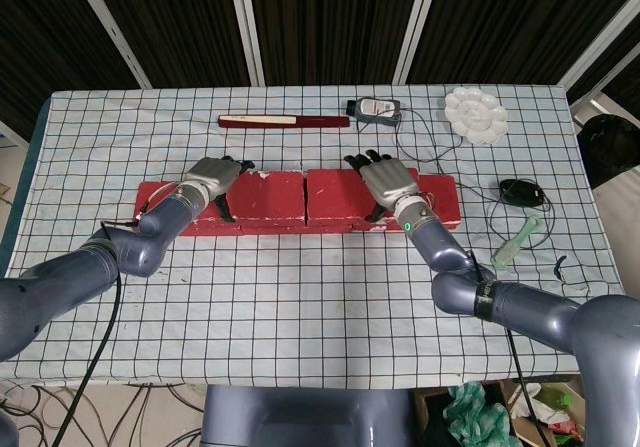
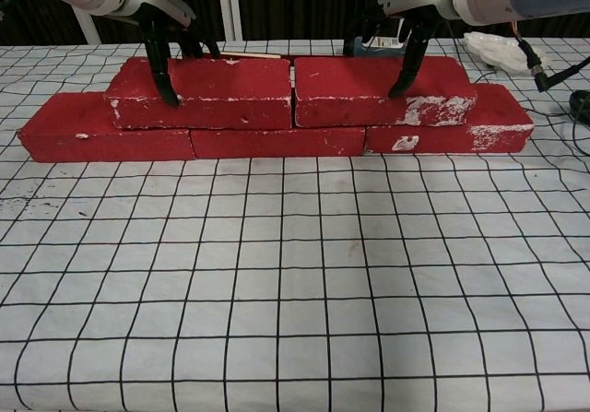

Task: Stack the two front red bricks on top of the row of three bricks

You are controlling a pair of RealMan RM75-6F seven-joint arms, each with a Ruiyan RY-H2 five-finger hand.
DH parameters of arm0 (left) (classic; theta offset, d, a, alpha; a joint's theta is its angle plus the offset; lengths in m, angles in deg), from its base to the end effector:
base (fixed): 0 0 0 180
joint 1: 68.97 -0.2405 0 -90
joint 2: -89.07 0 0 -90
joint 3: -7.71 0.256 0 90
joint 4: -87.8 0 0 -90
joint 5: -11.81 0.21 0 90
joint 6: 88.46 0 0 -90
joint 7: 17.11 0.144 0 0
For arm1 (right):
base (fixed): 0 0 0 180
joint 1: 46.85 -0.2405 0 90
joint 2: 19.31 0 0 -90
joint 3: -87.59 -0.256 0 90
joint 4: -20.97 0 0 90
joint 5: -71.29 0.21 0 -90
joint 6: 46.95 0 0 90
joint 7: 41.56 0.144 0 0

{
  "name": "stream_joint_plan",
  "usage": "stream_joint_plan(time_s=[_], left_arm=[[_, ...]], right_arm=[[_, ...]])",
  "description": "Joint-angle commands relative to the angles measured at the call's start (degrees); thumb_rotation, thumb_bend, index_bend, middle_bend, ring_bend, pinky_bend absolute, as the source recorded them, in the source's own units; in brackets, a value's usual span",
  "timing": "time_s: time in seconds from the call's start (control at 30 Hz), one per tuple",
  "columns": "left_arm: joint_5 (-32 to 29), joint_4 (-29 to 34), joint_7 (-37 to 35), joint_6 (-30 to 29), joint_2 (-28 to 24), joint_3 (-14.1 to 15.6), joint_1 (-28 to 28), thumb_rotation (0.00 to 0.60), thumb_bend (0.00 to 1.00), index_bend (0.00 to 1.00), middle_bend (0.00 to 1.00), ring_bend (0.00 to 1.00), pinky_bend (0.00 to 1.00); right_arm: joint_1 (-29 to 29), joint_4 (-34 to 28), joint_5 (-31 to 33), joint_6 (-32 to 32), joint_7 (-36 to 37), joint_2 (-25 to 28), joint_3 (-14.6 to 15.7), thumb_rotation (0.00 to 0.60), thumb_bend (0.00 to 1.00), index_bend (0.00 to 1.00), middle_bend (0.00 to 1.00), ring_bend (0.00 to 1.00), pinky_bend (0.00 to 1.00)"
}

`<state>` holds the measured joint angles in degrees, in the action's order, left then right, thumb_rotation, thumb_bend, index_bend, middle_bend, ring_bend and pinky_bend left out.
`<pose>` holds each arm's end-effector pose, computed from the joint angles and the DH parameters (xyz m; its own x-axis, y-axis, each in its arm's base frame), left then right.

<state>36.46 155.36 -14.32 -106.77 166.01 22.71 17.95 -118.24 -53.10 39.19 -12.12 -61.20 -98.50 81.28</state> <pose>-0.0865 0.4790 0.0453 0.5535 0.5639 0.6130 0.8250 -0.2700 -0.4965 -0.0748 -0.4603 0.0332 0.5335 -0.3587 0.7659 -0.8398 -0.3326 0.4292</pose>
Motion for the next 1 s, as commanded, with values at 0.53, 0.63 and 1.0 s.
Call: stream_joint_plan(time_s=[0.53, 0.63, 1.0], left_arm=[[-1.4, -0.4, -0.4, 0.6, 1.0, 0.5, 1.2, 0.6, 0.04, 0.07, 0.13, 0.02, 0.16], [-1.7, -0.2, -0.5, 0.6, 1.1, 0.7, 1.5, 0.6, 0.02, 0.07, 0.13, 0.02, 0.15], [-3.7, 0.1, -1.0, 0.9, 1.1, 2.3, 2.7, 0.6, 0.0, 0.04, 0.07, 0.0, 0.08]], right_arm=[[0.3, -0.5, 0.2, 0.0, 0.1, 0.9, 0.0, 0.6, 0.08, 0.0, 0.07, 0.0, 0.14], [0.3, -0.5, 0.2, 0.0, 0.1, 1.0, -0.1, 0.6, 0.08, 0.0, 0.07, 0.0, 0.14], [0.5, -0.2, 0.2, -0.2, 0.2, 1.0, 0.1, 0.6, 0.08, 0.0, 0.07, 0.0, 0.14]])
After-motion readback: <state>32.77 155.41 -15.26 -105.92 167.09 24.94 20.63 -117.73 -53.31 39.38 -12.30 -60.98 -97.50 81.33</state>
